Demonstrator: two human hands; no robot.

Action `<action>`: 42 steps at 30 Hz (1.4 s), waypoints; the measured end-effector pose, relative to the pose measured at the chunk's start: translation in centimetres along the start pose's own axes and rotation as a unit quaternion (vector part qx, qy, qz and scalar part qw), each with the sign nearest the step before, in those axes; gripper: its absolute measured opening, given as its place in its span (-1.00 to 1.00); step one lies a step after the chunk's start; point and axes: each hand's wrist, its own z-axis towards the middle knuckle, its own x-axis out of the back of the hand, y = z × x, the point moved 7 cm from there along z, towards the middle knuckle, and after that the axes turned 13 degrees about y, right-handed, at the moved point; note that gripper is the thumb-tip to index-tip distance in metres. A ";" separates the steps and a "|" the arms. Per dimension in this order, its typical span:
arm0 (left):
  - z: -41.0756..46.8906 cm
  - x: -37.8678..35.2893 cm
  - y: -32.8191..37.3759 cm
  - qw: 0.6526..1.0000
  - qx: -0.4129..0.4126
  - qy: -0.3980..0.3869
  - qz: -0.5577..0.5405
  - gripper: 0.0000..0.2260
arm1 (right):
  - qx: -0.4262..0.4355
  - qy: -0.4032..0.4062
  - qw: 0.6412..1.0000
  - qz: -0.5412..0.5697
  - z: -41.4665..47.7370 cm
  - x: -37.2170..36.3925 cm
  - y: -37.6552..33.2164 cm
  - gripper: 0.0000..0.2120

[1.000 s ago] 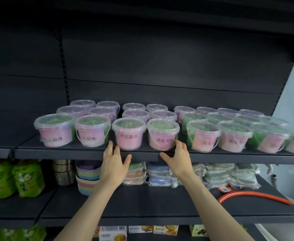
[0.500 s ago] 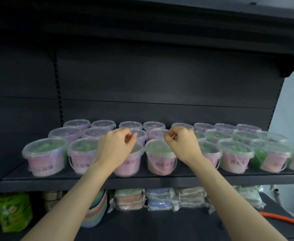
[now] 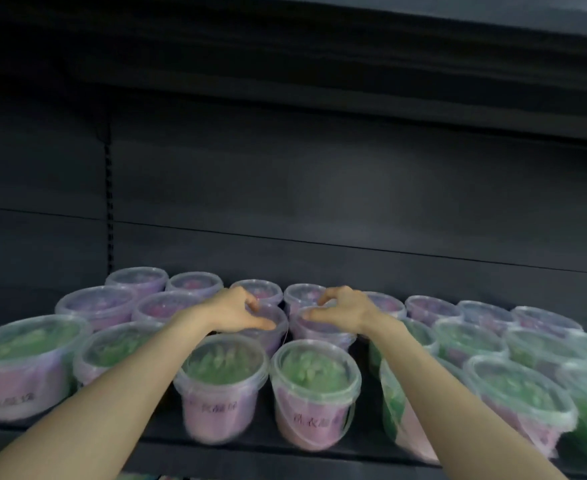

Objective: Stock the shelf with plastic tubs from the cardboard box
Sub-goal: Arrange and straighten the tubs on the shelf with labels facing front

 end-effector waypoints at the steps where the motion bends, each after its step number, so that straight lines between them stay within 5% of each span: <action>1: 0.2 -0.3 -0.3 1.000 -0.003 -0.012 -0.001 -0.44 | 0.004 -0.024 1.000 -0.007 0.4 -0.5 -0.1 -0.51; 4: 0.7 -0.3 -0.6 0.999 -0.024 -0.034 0.012 -0.48 | 0.014 -0.076 0.994 -0.078 1.0 -1.8 -0.4 -0.53; 15: 2.5 0.8 -1.0 0.982 -0.130 0.010 0.134 -0.46 | -0.035 -0.052 0.981 -0.184 1.3 -3.3 -0.6 -0.35; 21: 2.6 0.4 -1.5 0.986 -0.116 -0.040 0.112 -0.45 | -0.058 -0.108 0.977 -0.173 1.5 -3.1 -1.0 -0.49; 26: 2.4 0.7 -1.3 0.987 -0.109 -0.039 0.110 -0.45 | -0.093 -0.064 0.975 -0.191 1.8 -3.1 -0.4 0.06; 28: 2.5 0.7 -1.3 0.987 -0.107 -0.050 0.110 -0.45 | -0.098 -0.080 0.977 -0.172 1.8 -3.2 -0.3 0.12; 34: 2.7 0.4 -2.1 0.992 -0.082 -0.073 0.057 -0.47 | -0.063 -0.130 0.980 -0.138 1.3 -3.2 -0.5 -0.44; 42: 2.2 0.4 -2.2 0.994 -0.062 -0.068 0.050 -0.42 | -0.056 -0.109 0.978 -0.169 1.1 -3.0 -1.1 -0.15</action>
